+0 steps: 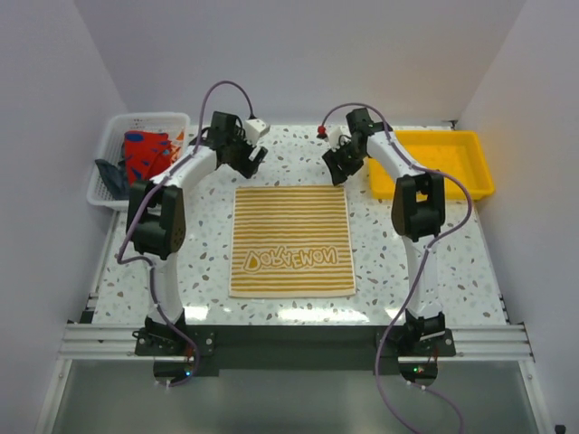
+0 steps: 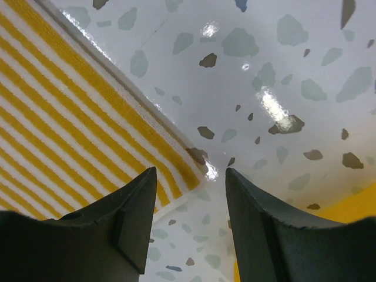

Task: Fold and stack the towels
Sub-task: Fold the towel

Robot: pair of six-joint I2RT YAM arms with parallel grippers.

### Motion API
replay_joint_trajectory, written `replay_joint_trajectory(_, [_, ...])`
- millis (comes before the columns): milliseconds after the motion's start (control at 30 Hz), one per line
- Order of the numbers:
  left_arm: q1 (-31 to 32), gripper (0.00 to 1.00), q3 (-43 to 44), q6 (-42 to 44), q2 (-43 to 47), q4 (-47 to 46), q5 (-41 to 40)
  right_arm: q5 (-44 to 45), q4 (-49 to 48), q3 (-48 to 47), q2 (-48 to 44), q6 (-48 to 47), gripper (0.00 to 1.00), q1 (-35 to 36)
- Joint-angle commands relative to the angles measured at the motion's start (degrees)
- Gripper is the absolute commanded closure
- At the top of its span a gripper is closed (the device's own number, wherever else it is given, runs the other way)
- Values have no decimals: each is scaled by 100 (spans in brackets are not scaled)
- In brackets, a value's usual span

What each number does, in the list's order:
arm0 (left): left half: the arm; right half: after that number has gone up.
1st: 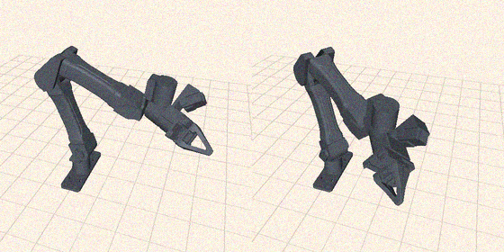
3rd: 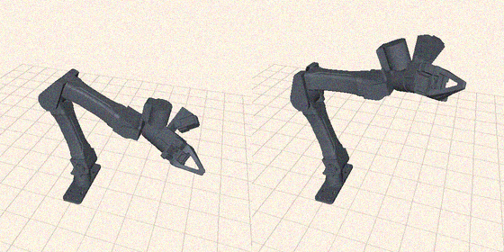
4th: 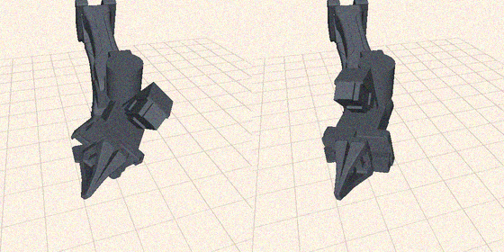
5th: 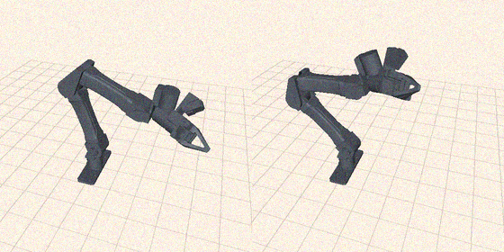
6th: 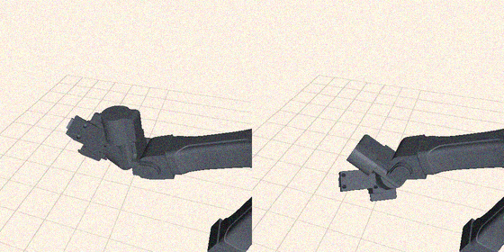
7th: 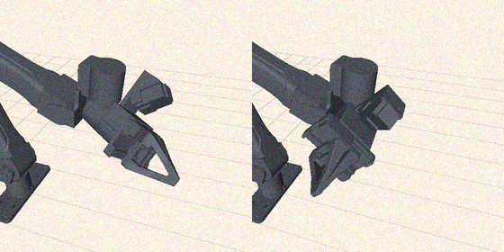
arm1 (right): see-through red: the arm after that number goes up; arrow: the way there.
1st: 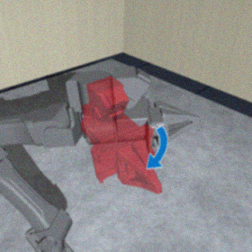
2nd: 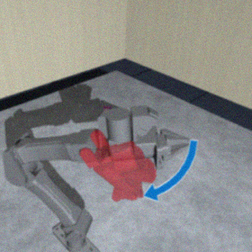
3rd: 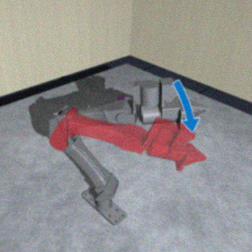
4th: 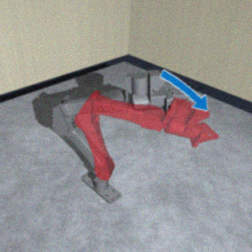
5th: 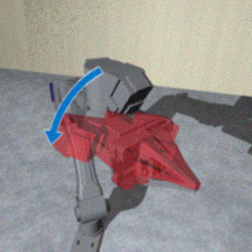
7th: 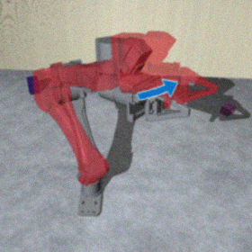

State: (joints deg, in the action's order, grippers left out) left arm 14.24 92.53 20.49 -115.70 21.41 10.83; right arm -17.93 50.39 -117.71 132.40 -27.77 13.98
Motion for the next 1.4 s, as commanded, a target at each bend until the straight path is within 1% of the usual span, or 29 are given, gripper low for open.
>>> replay_joint_trajectory(0, [-88, 13, 546, 464, -374, 680, 560, -298, 533, -419, 198, -387, 47, 8])
replay_joint_trajectory(267, [-123, 15, 486, 666, -550, 689, 807, -316, 533, -428, 515, -458, 53, 8])
replay_joint_trajectory(367, [-132, 16, 494, 746, -620, 750, 868, -325, 577, -498, 646, -466, 57, 8])
replay_joint_trajectory(500, [-150, 17, 485, 728, -743, 751, 728, -316, 621, -516, 778, -466, 60, 8])
replay_joint_trajectory(600, [-158, 18, 503, 728, -814, 812, 719, -325, 647, -490, 814, -466, 71, -18])
replay_joint_trajectory(633, [-167, 19, 494, 737, -831, 821, 736, -325, 656, -472, 814, -475, 81, -18])
replay_joint_trajectory(700, [-176, 19, 494, 755, -823, 874, 736, -325, 656, -437, 796, -501, 90, -18])
replay_joint_trajectory(733, [-176, 20, 494, 763, -831, 882, 736, -325, 656, -402, 788, -493, 97, -9])
replay_joint_trajectory(767, [-185, 20, 485, 781, -823, 917, 754, -307, 665, -393, 779, -493, 100, -18])
replay_joint_trajectory(1000, [-220, 28, 467, 763, -972, 1067, 727, -281, 586, -218, 691, -501, 100, -9])
replay_joint_trajectory(1200, [-229, 30, 468, 676, -1051, 1234, 701, -272, 524, -121, 629, -484, 100, -18])
replay_joint_trajectory(1367, [-246, 32, 406, 597, -1121, 1304, 526, -263, 489, -50, 585, -475, 100, 0])
